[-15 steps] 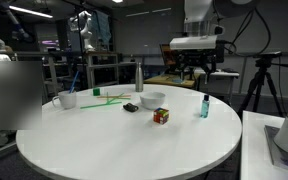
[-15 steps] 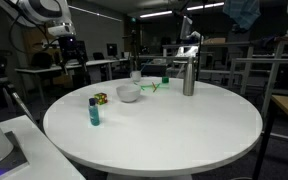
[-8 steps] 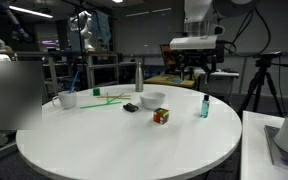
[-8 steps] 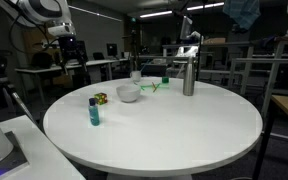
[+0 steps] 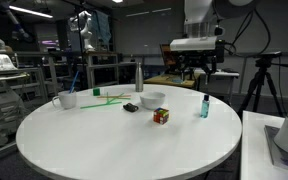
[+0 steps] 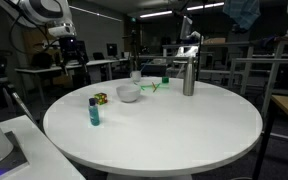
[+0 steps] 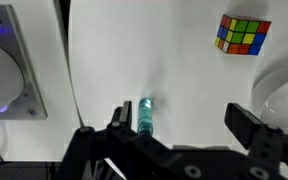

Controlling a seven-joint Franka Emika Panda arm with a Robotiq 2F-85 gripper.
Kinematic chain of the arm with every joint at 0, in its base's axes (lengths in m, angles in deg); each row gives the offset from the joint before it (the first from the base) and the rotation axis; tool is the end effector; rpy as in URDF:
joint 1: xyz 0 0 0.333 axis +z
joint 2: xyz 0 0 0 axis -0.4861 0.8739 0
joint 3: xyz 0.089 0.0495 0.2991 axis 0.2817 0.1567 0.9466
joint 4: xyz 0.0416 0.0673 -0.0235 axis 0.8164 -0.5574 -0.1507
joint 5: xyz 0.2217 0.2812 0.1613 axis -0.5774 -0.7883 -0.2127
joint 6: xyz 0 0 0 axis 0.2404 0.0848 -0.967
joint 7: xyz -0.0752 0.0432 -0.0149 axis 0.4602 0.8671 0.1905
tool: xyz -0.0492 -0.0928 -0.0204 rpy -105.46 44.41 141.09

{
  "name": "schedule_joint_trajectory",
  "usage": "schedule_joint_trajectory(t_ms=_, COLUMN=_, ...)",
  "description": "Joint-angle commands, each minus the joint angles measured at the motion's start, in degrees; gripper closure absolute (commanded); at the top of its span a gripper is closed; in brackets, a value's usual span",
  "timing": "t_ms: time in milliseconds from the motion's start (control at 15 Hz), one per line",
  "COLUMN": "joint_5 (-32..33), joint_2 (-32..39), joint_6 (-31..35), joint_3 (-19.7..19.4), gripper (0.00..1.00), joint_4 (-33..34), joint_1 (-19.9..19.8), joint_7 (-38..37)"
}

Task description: Put the bottle in the bowl

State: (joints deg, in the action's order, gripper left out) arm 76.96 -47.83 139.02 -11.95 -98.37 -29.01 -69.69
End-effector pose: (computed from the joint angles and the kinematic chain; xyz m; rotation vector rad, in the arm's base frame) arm 0.3441 0.0874 0.3530 2.1715 -2.1139 0.2397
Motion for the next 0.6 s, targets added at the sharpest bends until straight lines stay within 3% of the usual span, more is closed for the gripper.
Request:
schedule_joint_trajectory(t_ms=0, joint_5=1.43, joint_2=0.3, joint_6=-0.34, joint_3=-0.87, gripper=0.0, joint_4=0.05, joint_1=-1.3, joint_7=-0.6)
schedule_joint_trajectory(t_ms=533, joint_5=0.84, joint_2=0.6, joint_6=-0.64, joint_3=-3.46, gripper=0.0, joint_4=0.01, joint_1=-3.63, joint_7=-0.12)
